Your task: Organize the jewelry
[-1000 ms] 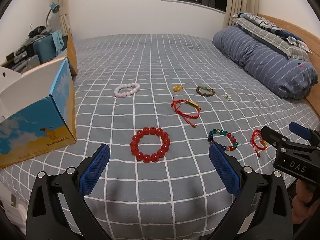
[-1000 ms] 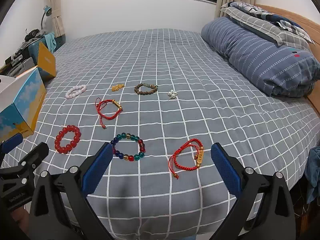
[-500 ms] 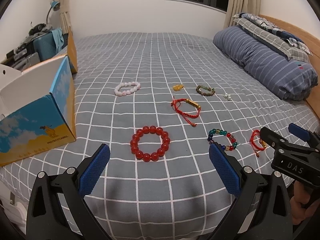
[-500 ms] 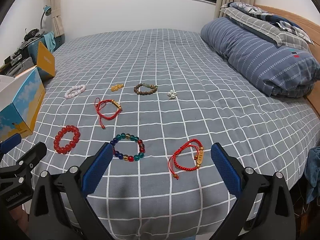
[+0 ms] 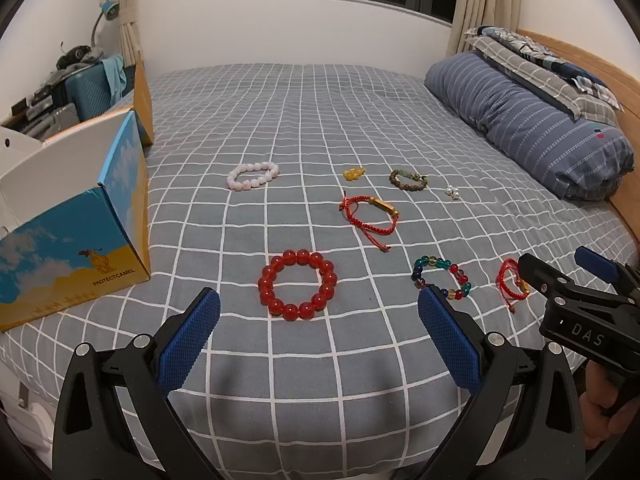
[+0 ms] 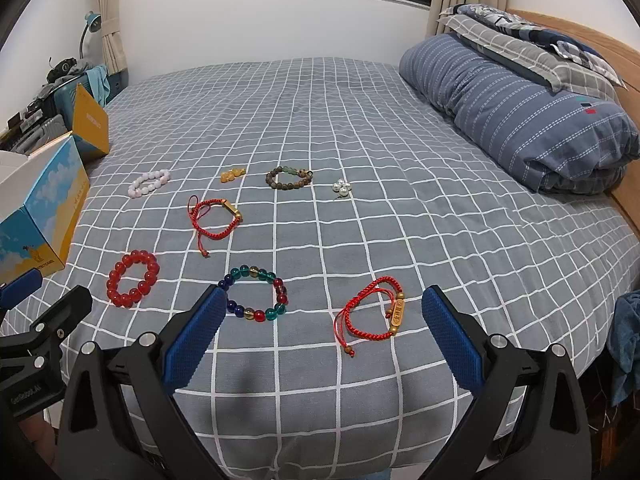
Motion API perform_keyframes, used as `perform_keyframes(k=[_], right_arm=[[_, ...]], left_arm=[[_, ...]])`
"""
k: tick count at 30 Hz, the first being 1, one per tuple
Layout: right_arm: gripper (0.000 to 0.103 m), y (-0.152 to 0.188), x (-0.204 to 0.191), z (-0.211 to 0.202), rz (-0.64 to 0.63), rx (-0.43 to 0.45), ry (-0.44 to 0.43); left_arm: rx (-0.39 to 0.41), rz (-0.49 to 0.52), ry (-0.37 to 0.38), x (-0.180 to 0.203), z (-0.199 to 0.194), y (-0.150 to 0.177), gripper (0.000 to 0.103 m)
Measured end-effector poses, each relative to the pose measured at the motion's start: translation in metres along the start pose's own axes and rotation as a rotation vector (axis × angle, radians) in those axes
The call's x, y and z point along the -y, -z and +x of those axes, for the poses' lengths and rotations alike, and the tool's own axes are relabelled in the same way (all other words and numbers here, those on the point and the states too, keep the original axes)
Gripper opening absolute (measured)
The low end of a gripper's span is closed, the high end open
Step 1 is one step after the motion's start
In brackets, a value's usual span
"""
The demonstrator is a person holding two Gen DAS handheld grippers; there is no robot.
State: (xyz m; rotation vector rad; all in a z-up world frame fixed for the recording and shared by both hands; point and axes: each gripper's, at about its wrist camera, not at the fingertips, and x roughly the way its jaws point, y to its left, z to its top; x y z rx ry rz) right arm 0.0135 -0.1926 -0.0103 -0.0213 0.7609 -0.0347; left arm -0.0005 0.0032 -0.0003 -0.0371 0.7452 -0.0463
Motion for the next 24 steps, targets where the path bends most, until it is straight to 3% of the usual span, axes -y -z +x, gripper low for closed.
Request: perform_keyframes(k=[24], right_arm=[[0.094, -0.0006, 0.0002, 0.0043, -0.004, -0.008, 0.005]], left_arm=[[-0.007, 0.001, 0.0, 0.0004, 0.0003, -0.0012, 0.097]])
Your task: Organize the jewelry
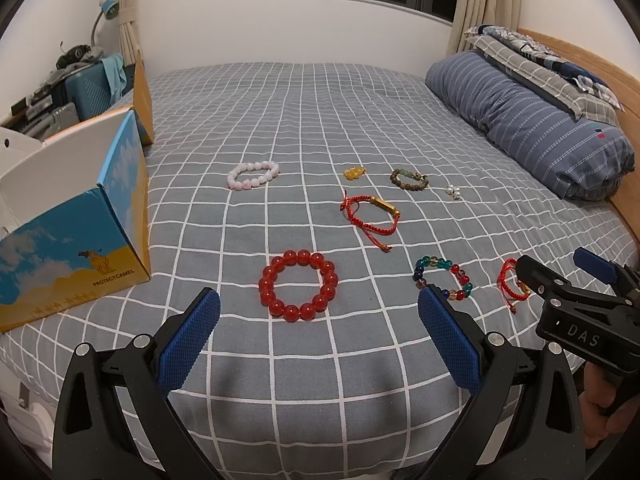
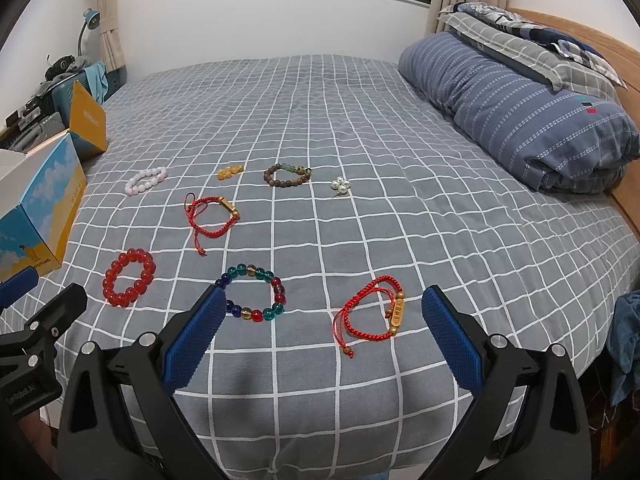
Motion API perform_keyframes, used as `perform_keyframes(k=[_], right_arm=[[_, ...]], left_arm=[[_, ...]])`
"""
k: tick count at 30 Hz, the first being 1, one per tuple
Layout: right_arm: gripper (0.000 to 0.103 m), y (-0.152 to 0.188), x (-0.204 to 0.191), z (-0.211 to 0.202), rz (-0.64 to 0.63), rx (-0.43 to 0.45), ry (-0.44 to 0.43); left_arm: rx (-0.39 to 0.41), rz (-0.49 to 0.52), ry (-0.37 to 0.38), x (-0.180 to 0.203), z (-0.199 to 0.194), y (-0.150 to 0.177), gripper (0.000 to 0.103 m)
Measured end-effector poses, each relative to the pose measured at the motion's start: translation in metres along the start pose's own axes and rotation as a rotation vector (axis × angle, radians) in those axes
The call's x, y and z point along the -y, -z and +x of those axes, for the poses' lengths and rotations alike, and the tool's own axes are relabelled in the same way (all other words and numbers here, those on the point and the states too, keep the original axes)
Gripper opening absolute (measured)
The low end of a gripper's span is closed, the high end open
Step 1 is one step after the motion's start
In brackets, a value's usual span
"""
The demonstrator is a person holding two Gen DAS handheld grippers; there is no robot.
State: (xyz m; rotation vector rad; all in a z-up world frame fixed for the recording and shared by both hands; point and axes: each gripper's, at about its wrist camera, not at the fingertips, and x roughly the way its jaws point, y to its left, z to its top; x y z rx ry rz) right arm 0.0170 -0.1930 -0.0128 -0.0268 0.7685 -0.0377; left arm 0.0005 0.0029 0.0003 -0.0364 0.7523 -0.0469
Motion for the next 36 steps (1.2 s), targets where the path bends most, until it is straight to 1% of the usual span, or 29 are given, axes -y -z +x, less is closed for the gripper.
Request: perform_keyframes(k=[16, 22, 28, 30, 34, 36], right_arm=[[0.094, -0.004, -0.006, 0.008, -0.012, -0.004, -0.001], [0.094, -0.009, -0.013, 0.017, -0.036, -0.02, -0.028], [0.088, -0.014, -0.03, 0.042, -0.091, -0.089, -0.074], [0.084, -0.015, -0.035, 0.053, -0.104, -0.122, -0.087], [0.082, -0.015, -0.044, 0.07, -0.123, -0.162, -0.101], [0.079, -0.016, -0.044, 0.076, -0.124, -0.184, -0.106]], left_arm=[[-0.006, -0.001, 0.003, -0.002, 0.007, -0.004, 0.097], [-0.021, -0.006, -0.005, -0.007, 0.019, -0.009, 0.097], [-0.056, -0.011, -0.017, -0.016, 0.044, -0.016, 0.097], [-0.071, -0.007, -0.021, -0.017, 0.053, -0.017, 0.097], [-0.113, -0.003, -0.026, -0.021, 0.074, -0.02, 0.097], [-0.13, 0.0, -0.026, -0.023, 0.082, -0.019, 0.097]])
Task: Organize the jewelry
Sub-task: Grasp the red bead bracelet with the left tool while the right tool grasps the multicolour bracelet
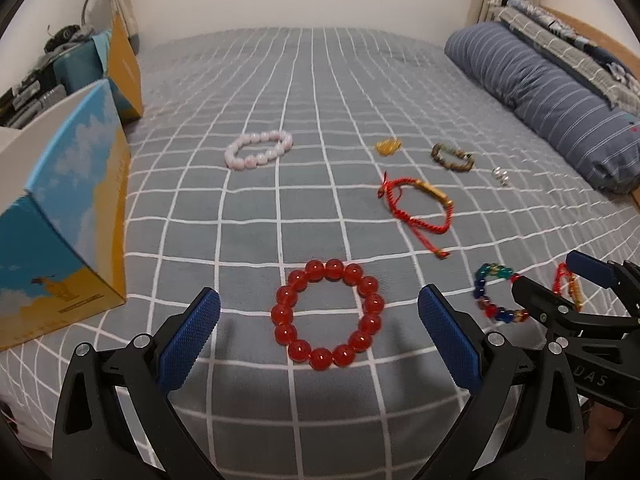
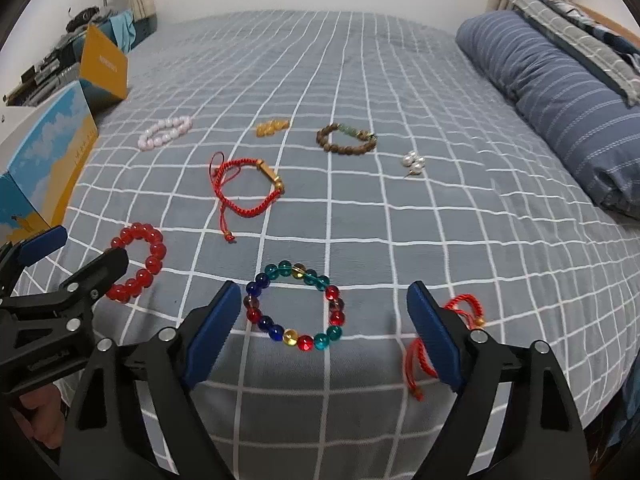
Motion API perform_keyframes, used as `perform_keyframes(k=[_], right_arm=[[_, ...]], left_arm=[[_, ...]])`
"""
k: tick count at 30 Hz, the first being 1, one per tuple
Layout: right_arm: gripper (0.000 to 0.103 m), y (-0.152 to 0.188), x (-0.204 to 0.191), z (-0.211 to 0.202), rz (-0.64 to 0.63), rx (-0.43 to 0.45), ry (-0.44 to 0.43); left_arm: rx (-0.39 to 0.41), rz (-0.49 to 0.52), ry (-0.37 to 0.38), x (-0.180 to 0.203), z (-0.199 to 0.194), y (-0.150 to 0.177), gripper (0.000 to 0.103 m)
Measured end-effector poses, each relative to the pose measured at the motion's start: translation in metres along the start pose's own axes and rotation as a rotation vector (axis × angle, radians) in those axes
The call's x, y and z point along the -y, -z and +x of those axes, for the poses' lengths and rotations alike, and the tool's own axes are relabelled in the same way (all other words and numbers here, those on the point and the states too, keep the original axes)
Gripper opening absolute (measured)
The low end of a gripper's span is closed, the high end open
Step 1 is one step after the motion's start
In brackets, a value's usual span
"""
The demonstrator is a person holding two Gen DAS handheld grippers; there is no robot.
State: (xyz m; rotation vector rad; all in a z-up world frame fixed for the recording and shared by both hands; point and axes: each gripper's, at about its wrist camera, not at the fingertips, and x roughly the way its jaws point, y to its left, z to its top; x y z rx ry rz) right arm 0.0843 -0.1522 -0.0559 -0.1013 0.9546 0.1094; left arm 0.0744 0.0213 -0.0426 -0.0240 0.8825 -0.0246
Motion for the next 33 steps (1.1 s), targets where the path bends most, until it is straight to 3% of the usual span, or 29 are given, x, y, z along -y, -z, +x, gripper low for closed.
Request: perform_keyframes(k=[7, 9, 13, 15, 18, 19, 20, 22, 25, 26, 33], right_arm=[[0.068, -0.007, 0.007, 0.03, 0.033, -0.105, -0.031], [0.058, -0.007, 0.009, 0.039, 0.045, -0.148, -0.042], [0.043, -0.011, 0.012, 0.045, 0.061, -0.176, -0.062], [0.028, -0.013, 0.014, 0.047, 0.067, -0.185, -0.07], [0.013, -0.015, 0.015, 0.05, 0.071, -0.196, -0.057], [0.009, -0.016, 0.015, 0.05, 0.07, -0.196, -0.057], [0.009, -0.017, 0.015, 0.05, 0.071, -0.196, -0.057], [0.009, -0.018, 0.015, 0.05, 0.07, -0.193, -0.055], [0.009, -0.02, 0.012, 0.051, 0.067, -0.186, -0.05], [0.009, -0.019, 0.013, 0.051, 0.067, -0.184, -0.051], [0.009, -0.022, 0.012, 0.047, 0.069, -0.153, -0.048]], left_arm=[[-0.064, 0.009, 0.019, 0.0, 0.025, -0.003, 0.097], [-0.091, 0.008, 0.032, 0.001, 0.031, -0.004, 0.096], [-0.167, 0.018, 0.063, 0.005, 0.046, -0.005, 0.079], [-0.168, 0.027, 0.039, 0.007, 0.05, -0.006, 0.074], [-0.168, 0.039, 0.034, 0.009, 0.051, -0.007, 0.055], [-0.167, 0.037, 0.034, 0.008, 0.051, -0.007, 0.044], [-0.168, 0.036, 0.035, 0.008, 0.05, -0.007, 0.034], [-0.169, 0.03, 0.04, 0.005, 0.05, -0.008, 0.026], [-0.168, 0.028, 0.048, 0.004, 0.049, -0.01, 0.023], [-0.164, 0.029, 0.048, 0.004, 0.049, -0.011, 0.012], [-0.159, 0.03, 0.066, 0.003, 0.046, -0.014, 0.013]])
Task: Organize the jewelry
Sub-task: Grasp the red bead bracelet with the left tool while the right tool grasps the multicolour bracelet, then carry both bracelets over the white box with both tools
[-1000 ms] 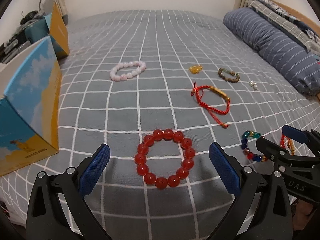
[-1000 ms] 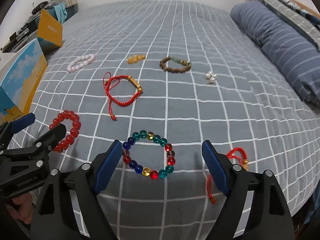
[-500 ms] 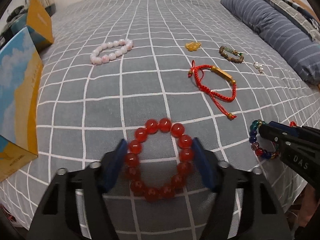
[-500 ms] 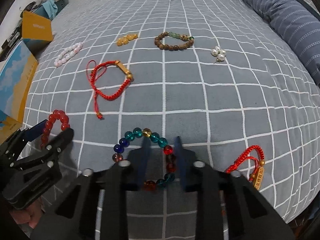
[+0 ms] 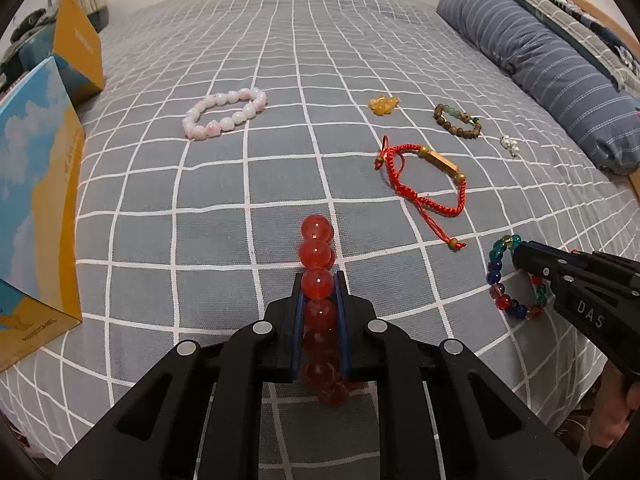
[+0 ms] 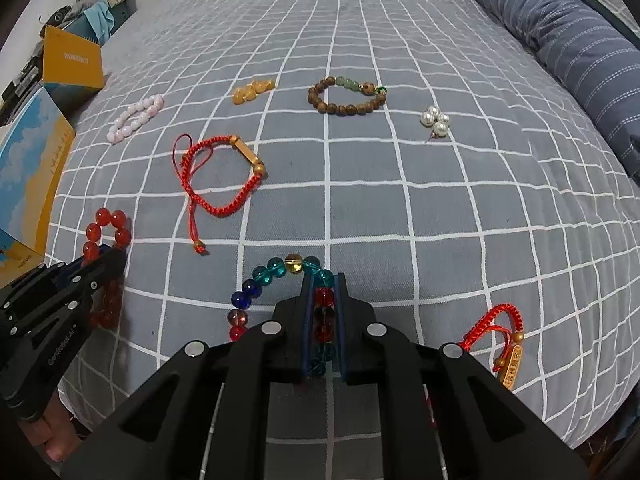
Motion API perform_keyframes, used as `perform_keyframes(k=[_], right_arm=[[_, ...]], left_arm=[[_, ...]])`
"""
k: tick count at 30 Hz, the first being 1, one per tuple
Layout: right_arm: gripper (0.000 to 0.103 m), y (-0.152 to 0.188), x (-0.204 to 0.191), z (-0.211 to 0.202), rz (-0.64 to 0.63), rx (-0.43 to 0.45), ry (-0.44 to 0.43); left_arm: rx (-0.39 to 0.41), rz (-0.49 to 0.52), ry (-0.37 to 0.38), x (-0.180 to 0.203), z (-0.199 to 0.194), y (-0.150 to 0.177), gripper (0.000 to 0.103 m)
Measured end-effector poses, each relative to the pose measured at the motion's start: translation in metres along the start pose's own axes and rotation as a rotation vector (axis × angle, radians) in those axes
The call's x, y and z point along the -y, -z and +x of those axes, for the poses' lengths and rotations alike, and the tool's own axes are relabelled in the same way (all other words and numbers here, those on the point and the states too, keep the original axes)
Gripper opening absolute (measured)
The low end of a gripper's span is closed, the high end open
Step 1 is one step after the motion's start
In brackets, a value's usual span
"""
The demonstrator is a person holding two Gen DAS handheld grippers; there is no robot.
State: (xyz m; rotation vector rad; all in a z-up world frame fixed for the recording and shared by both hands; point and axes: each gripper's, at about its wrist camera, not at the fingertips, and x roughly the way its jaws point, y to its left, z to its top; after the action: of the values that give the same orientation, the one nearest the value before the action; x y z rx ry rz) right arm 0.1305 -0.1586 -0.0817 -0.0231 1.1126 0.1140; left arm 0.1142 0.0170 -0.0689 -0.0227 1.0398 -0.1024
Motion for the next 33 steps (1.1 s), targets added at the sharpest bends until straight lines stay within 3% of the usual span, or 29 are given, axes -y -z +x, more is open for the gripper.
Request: perform_keyframes(k=[18, 33], right_arm=[[0.009, -0.011, -0.004, -0.032, 0.016, 0.155, 0.015], [0.009, -0.028, -0.029, -0.057, 0.005, 0.281, 0.056]], left_arm=[[0.067, -0.007, 0.023, -0.008, -0.026, -0.009, 0.012], [0.167, -0.002, -0.006, -0.027, -0.067, -0.027, 0.012]])
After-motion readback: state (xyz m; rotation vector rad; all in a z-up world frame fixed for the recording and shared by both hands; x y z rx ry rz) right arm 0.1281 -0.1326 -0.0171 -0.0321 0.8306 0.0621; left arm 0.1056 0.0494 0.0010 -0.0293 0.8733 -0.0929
